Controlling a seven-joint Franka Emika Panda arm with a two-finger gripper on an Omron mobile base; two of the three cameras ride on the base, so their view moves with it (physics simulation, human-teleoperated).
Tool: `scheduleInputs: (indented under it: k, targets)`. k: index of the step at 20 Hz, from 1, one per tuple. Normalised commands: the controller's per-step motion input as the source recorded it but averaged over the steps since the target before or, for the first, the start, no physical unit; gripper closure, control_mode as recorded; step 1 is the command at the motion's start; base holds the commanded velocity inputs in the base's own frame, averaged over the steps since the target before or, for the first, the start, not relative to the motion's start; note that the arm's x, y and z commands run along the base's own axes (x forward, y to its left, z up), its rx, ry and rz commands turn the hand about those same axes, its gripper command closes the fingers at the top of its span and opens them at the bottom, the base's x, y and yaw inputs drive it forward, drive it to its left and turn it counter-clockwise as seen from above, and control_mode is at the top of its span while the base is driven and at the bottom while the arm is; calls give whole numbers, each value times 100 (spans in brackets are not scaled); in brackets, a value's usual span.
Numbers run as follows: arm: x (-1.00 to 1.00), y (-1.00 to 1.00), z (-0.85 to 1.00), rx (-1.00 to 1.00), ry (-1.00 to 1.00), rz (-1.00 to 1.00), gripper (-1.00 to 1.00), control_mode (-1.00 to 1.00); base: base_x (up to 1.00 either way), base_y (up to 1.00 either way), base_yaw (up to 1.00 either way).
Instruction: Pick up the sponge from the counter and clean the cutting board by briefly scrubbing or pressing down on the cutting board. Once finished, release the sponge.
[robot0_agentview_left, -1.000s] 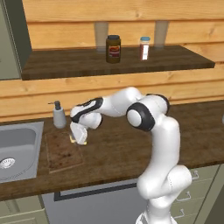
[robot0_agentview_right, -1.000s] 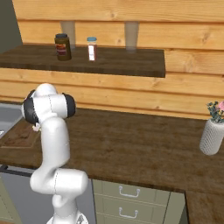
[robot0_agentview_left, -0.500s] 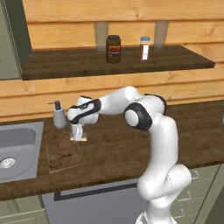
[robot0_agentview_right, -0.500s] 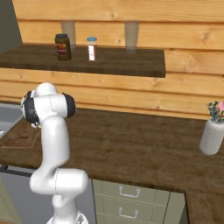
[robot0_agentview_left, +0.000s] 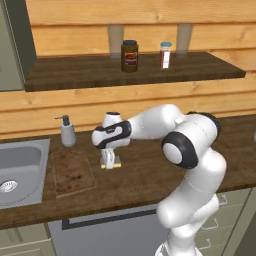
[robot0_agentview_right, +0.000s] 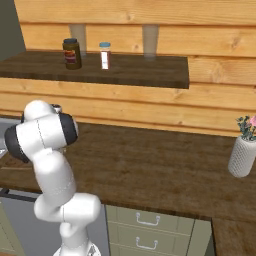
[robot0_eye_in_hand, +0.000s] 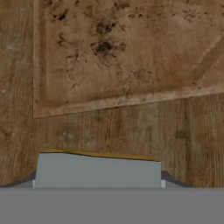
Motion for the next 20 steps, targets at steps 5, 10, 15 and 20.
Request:
scheduleInputs:
  k: [5, 10, 15, 20]
  targets:
    - [7, -77, 6, 1, 0, 0, -100, -100, 0, 0, 0]
    - [8, -36, 0, 0, 0, 0, -100, -100, 0, 0, 0]
    - [0, -29, 6, 3, 0, 0, -100, -100, 0, 0, 0]
    - [-18, -31, 18, 0, -1, -6, -100, -100, 0, 0, 0]
